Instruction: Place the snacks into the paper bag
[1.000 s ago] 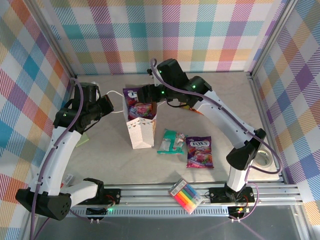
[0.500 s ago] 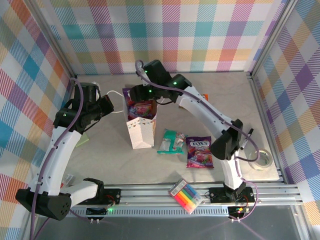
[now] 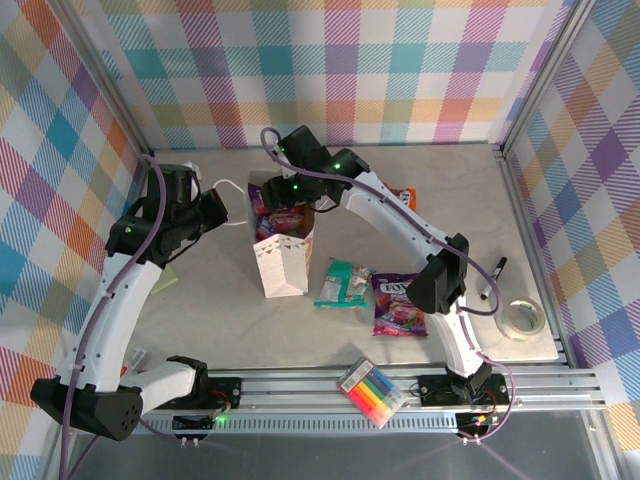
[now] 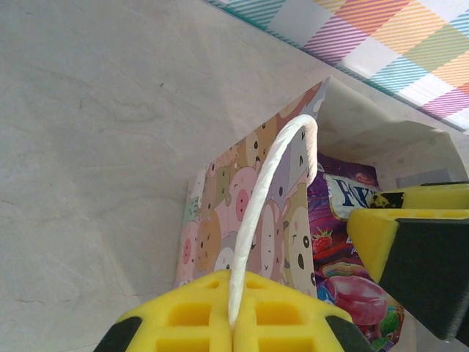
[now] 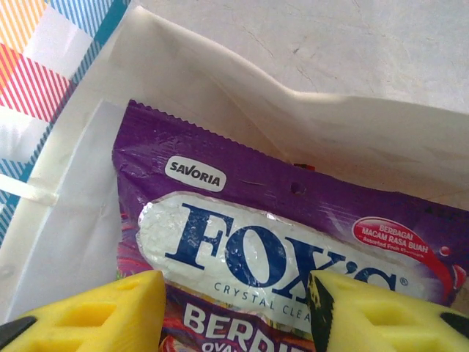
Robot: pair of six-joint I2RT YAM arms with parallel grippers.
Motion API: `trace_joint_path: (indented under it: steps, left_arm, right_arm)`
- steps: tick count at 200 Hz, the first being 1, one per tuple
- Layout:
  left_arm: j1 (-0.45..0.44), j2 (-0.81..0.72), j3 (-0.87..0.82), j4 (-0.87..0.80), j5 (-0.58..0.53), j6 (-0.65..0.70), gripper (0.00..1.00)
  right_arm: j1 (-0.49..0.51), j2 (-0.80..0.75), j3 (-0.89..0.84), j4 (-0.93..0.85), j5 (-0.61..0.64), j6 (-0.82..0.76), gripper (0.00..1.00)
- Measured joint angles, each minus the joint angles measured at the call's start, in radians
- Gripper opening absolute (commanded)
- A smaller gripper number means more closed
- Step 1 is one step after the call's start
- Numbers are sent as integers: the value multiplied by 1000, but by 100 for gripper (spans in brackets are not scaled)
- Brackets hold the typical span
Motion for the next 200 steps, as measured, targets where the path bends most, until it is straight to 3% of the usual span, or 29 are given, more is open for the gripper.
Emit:
trace_joint_path:
  steps: [43,115,159,200]
  left_arm:
    - [0,2,0,0,1,0,0]
    - [0,34,25,-1,33,0,0]
    - [0,58,66,-3,47,5,0]
    - [0,73,68,-5,66,10,0]
  right_arm:
    - [0,-148,-41,2,7,0,57]
    - [2,-496,-249,27,107,14,71]
    - [1,-542,-380,20,206,48,80]
    - [-33,-524,-400,7,219,77,77]
